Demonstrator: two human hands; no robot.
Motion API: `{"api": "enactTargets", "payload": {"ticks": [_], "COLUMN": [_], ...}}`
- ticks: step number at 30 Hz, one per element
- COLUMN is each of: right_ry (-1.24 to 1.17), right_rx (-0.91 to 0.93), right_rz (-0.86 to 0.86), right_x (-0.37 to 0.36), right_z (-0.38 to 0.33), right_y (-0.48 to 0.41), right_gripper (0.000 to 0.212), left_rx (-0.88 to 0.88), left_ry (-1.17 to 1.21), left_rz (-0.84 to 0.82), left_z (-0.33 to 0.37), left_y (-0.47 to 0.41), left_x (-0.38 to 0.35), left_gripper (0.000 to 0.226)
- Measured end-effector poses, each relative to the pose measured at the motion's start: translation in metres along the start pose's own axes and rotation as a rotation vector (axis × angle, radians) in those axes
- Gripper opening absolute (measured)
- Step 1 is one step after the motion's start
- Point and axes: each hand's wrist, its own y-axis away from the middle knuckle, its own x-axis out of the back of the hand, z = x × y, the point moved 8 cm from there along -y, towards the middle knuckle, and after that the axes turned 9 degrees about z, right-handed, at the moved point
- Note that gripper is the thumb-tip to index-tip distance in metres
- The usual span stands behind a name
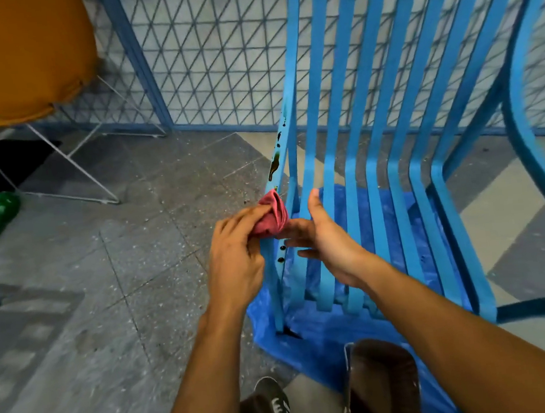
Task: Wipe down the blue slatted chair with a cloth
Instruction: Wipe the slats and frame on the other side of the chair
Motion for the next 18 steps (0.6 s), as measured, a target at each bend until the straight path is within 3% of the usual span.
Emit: {"api": "enactTargets", "payload": {"ticks": [6, 13, 18], "right_ry": [0.024, 0.038, 0.090], "right_rx": [-0.023, -0.016, 0.008], "right_rz": [-0.002, 0.043, 0.035], "right_x": [-0.003, 0.001, 0.001], "right_z": [0.007, 0.008, 0.015], "right_y": [-0.001, -0.002, -0.002], "right_gripper": [0.102, 0.094, 0.087], "left_rx": [0.112, 0.483, 1.025], "left_ry": [-0.006, 0.118, 0.697], "left_rz": [0.082, 0.270, 0.555], "left_z": [-0.011, -0.031, -0.088], "left_y": [0.027, 0.081, 0.123], "left_x": [-0.013, -0.020, -0.053], "left_gripper": [0.064, 0.065, 0.060]}}
